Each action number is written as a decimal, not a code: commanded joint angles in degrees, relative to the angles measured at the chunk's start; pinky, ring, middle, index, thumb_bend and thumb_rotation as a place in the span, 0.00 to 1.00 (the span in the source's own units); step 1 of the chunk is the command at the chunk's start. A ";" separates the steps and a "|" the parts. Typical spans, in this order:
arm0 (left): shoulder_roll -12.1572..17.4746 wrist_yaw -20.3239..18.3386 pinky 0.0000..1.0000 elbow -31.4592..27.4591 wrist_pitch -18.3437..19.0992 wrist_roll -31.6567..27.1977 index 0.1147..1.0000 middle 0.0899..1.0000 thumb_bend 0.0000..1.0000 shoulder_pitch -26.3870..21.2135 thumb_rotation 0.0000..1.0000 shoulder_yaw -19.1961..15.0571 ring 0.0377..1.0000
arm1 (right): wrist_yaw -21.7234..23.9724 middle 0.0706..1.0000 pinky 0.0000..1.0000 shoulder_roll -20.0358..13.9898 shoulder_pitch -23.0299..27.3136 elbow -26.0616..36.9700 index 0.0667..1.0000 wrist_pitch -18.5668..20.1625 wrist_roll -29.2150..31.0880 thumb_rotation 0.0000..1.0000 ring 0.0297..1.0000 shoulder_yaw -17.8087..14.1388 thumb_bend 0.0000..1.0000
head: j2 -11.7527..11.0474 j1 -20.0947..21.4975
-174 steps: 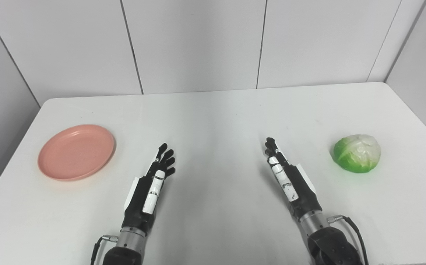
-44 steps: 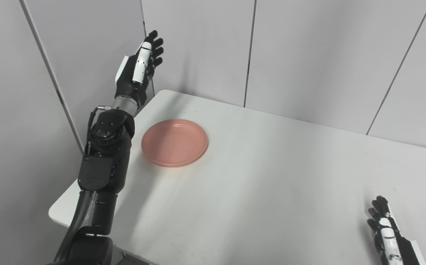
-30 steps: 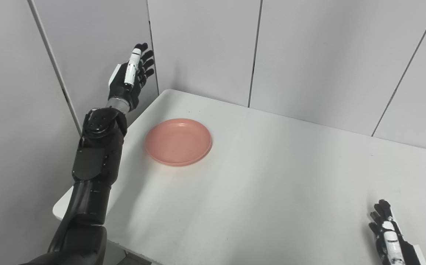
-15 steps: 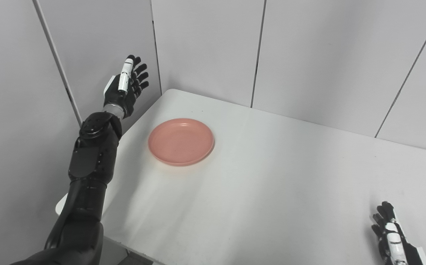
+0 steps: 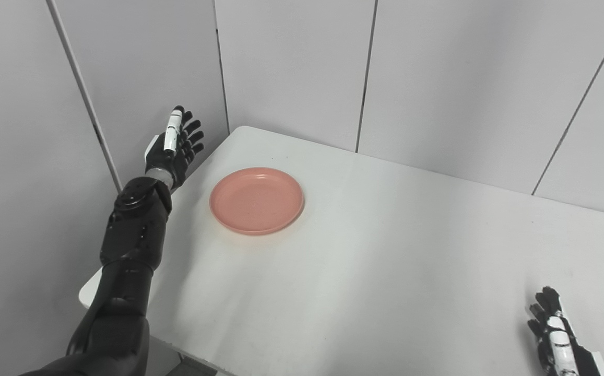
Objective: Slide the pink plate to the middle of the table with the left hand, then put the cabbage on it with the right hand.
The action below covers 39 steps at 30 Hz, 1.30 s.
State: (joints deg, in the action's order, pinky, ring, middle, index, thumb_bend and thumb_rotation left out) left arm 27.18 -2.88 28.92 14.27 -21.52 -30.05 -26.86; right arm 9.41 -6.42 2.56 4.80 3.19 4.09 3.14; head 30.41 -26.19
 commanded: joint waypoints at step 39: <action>-2.92 -1.82 0.92 5.07 -5.89 -0.68 0.91 0.92 0.39 2.48 1.00 1.81 0.93 | 0.19 1.00 1.00 -0.03 0.64 2.71 1.00 0.58 -0.13 1.00 1.00 0.16 0.11 | 1.95 0.78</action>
State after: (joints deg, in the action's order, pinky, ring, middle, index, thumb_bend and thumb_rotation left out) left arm 23.97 -3.92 35.08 9.18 -22.55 -27.38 -25.72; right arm 9.44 -6.45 2.01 6.35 4.28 3.56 3.50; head 32.34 -25.49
